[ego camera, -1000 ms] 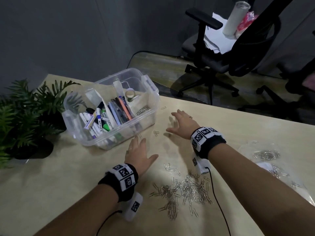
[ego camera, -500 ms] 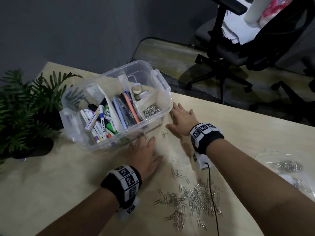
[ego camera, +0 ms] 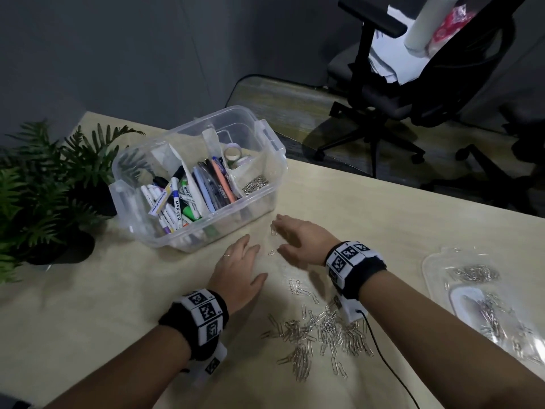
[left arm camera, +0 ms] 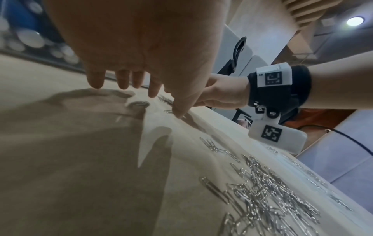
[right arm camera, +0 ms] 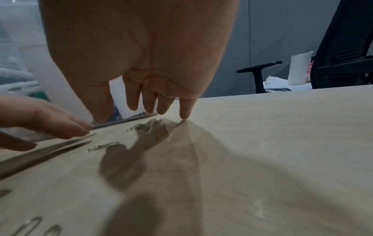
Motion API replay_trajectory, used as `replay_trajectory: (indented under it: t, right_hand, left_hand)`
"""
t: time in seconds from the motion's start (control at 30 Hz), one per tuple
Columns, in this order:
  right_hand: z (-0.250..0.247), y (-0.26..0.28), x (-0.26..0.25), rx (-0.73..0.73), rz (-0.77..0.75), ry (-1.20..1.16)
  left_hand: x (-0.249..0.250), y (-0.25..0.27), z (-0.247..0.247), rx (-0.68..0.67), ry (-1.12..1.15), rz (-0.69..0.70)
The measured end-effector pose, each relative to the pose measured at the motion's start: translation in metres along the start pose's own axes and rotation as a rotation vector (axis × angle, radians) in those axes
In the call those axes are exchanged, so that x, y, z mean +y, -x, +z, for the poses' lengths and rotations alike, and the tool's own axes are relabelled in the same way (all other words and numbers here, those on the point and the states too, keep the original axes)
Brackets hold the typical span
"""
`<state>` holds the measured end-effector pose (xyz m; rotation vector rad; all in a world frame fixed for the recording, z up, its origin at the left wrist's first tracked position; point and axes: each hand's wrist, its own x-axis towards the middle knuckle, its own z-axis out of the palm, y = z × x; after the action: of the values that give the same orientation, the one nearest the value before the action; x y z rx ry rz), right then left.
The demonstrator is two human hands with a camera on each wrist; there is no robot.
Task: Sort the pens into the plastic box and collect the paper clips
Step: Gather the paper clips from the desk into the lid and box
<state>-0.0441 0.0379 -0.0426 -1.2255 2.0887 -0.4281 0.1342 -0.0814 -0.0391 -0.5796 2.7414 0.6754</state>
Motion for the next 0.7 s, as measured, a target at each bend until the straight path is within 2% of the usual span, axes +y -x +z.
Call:
replay_trajectory:
  t: [0.07, 0.2, 0.47, 0.53, 0.6, 0.7]
  right_hand:
    - [0.007, -0.002, -0.003, -0.068, -0.014, 0.088]
    - [0.016, 0.011, -0.007, -0.145, -0.037, 0.26]
    - [0.045, 0.096, 0.004, -0.183, -0.06, 0.218]
    - [0.055, 0.119, 0.004, -0.178, -0.052, 0.176]
    - [0.059, 0.135, 0.005, -0.127, -0.012, 0.094]
    - [0.057, 0.153, 0.013, 0.085, 0.05, 0.031]
  left_hand:
    - [0.0, 0.001, 0.002, -0.096, -0.064, 0.012]
    - [0.008, 0.008, 0.007, -0.203, -0.122, 0.15]
    - [0.024, 0.034, 0.028, -0.34, 0.012, 0.359]
    - [0.026, 0.04, 0.033, -0.309, 0.07, 0.363]
    - [0.028, 0.041, 0.033, -0.221, 0.098, 0.315]
    - [0.039, 0.032, 0.031, -0.134, 0.004, 0.265]
